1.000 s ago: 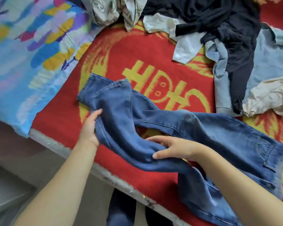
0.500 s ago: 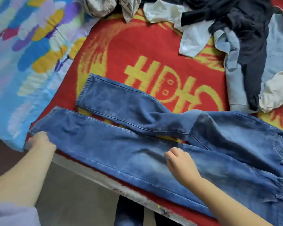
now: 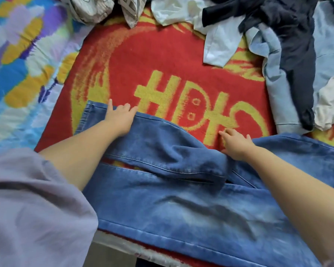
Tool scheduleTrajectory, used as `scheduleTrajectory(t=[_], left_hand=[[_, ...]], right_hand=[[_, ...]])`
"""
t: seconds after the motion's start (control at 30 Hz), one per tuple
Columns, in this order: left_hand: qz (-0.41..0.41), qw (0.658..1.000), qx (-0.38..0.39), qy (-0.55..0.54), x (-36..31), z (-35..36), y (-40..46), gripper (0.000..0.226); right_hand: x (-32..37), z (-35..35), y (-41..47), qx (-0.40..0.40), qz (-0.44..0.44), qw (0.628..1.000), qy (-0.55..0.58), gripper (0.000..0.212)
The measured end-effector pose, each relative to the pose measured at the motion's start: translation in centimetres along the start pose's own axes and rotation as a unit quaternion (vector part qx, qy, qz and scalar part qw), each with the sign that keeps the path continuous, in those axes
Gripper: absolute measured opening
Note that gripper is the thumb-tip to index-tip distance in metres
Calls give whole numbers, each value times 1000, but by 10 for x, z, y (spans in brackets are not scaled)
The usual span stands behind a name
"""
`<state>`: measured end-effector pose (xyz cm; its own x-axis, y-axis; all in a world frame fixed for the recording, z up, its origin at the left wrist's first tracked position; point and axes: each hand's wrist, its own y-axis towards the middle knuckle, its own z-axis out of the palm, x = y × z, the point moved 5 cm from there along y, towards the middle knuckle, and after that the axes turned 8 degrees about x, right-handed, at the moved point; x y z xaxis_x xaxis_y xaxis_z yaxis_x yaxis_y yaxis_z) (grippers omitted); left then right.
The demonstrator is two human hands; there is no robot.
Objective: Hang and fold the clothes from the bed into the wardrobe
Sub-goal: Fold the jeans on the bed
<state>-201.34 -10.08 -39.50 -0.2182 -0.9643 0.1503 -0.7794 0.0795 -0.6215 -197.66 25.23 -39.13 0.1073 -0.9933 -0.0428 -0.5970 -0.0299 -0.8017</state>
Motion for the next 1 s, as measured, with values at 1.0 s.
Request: scheduleTrajectory(t=[1.0], left_hand=[[-137, 956, -162, -205, 136, 130, -212, 40]], right_hand=[[139, 83, -154, 85, -279, 955, -52, 44]])
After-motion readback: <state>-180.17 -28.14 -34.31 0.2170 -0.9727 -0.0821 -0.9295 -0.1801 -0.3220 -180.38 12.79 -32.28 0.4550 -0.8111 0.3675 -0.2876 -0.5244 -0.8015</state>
